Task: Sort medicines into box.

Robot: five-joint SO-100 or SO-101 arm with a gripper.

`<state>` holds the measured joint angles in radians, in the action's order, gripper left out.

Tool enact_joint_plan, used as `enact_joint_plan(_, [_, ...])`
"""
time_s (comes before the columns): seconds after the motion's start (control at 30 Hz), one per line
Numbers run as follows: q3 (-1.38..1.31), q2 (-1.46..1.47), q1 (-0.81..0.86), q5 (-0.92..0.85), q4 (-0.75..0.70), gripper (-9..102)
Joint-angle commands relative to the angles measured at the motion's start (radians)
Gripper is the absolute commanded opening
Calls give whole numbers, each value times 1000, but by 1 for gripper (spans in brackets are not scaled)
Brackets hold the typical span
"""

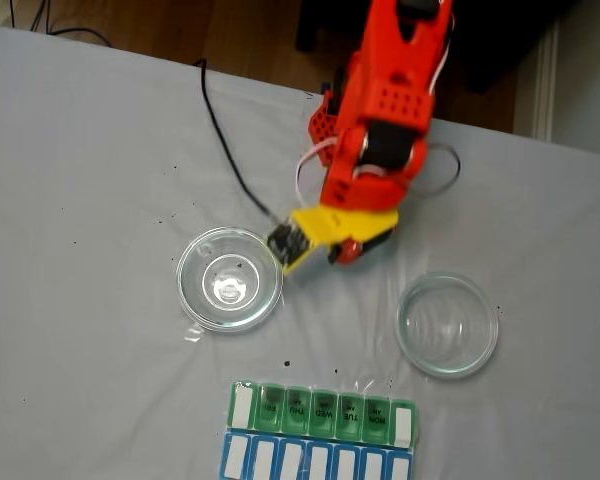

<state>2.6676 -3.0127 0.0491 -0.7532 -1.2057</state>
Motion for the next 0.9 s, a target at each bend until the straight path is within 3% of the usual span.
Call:
enact_joint_plan(0.0, [-3, -110, 2, 48, -29, 1])
enact_joint_plan(0.1, [54, -110, -11, 64, -2, 1])
enact_joint_plan(0.27, [273, -101, -34, 49, 172, 1])
enact_joint_plan(0.4, [273, -110, -40, 35, 92, 1])
enact_joint_plan(0.57, [273, -110, 54, -199, -184, 1])
enact_joint_plan(0.6, [273, -109, 44, -181, -212, 2])
enact_joint_plan(0.87, [273, -110, -3, -106, -232, 2])
